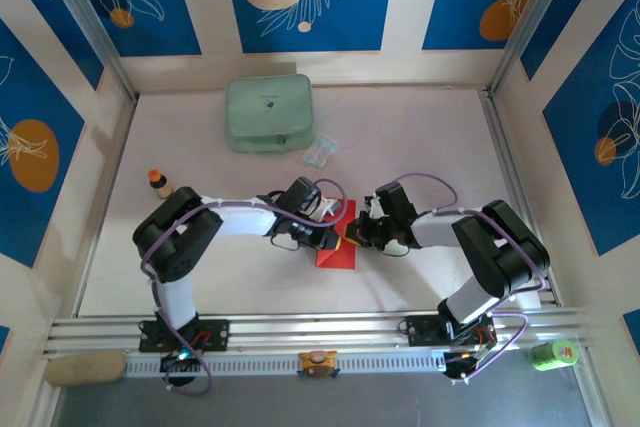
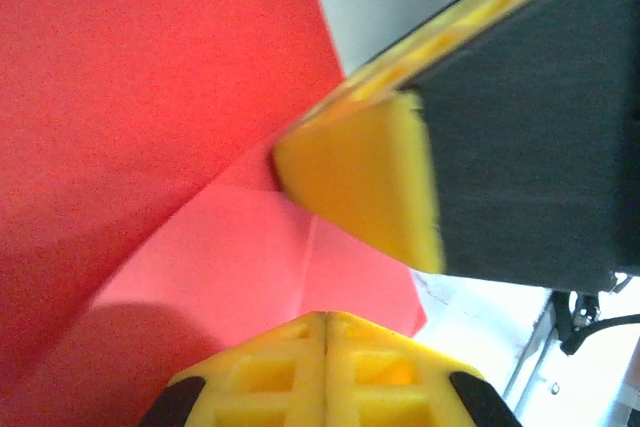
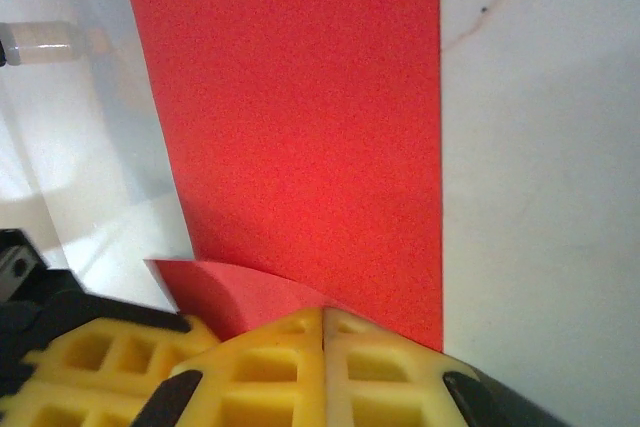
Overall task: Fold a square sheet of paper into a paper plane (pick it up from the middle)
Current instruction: Fold the triangle a second time at the center of the table.
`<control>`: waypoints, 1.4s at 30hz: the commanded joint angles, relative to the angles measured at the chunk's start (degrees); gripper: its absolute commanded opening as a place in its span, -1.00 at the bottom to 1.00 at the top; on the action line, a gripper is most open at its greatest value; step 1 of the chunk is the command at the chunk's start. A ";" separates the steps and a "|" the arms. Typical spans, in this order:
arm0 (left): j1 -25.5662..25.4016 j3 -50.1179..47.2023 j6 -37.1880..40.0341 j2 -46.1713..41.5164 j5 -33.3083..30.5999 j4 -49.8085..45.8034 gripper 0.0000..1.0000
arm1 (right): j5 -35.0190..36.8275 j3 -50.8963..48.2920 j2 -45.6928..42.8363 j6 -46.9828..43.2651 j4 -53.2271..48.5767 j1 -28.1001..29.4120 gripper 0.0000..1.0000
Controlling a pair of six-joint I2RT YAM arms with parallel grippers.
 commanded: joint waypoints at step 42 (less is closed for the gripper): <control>-0.46 -8.74 3.84 -3.52 -2.12 -3.55 -0.86 | 2.05 -0.33 1.58 -0.28 -4.40 -0.59 -1.00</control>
